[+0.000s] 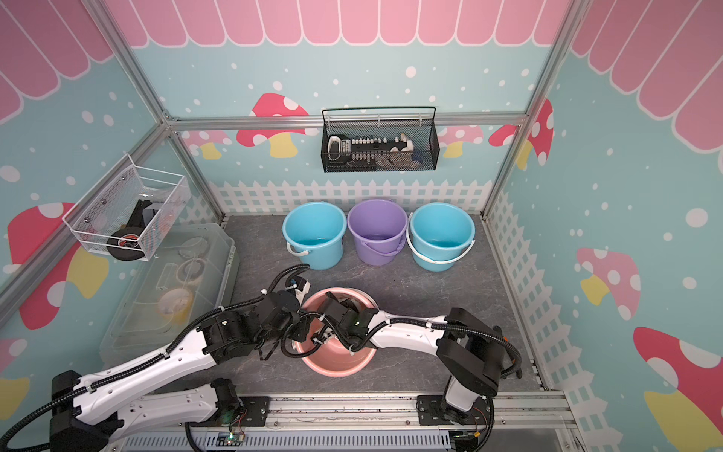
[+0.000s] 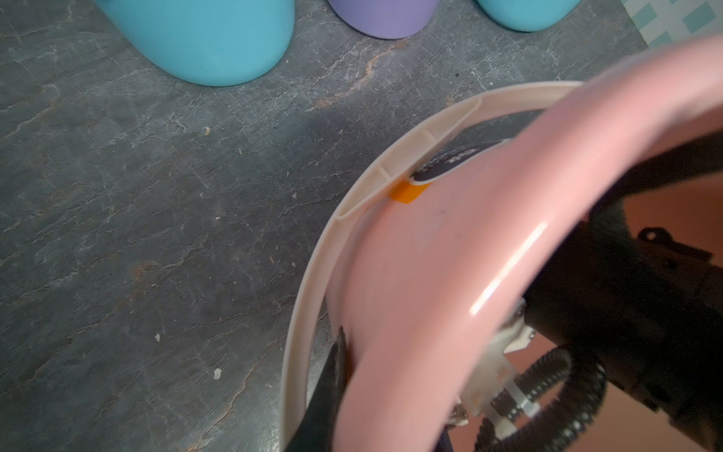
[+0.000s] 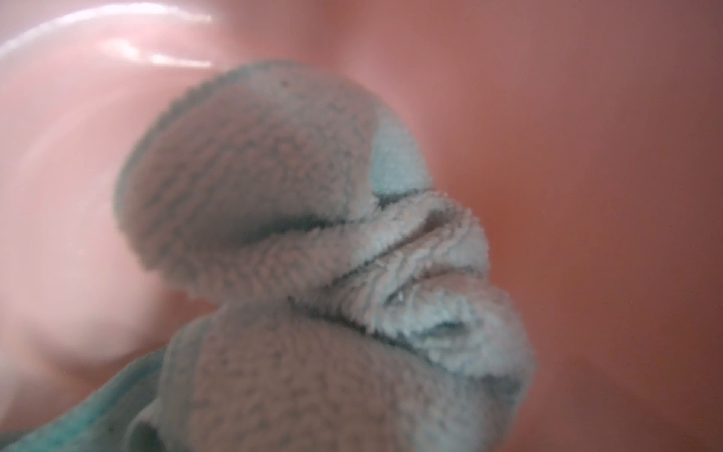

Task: Wipe the inside of the bucket with a cloth
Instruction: Wipe the dirt from the inside of the bucket.

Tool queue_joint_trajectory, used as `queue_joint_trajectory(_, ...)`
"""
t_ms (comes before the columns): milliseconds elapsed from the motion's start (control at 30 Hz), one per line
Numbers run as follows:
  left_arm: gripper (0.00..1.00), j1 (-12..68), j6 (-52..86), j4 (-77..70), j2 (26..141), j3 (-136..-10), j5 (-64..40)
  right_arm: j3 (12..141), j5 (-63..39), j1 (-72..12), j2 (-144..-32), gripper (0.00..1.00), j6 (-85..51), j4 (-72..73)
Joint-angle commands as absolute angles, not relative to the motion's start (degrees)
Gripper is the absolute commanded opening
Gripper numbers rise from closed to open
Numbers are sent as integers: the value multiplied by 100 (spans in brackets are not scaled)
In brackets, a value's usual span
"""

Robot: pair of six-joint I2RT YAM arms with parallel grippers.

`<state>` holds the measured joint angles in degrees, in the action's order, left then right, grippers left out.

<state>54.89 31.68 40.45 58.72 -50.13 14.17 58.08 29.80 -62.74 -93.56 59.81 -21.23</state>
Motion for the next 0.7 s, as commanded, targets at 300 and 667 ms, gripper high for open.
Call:
queue_joint_trajectory(300, 0, 5543, 3313, 3618, 5764, -5158, 1493, 6506, 587, -6316, -9797, 0, 4704, -5512)
queue_joint_trajectory(667, 0, 5544, 3261, 3344, 5949, -5109, 1173, 6268, -738, -6317, -9678, 0, 4559, -2943)
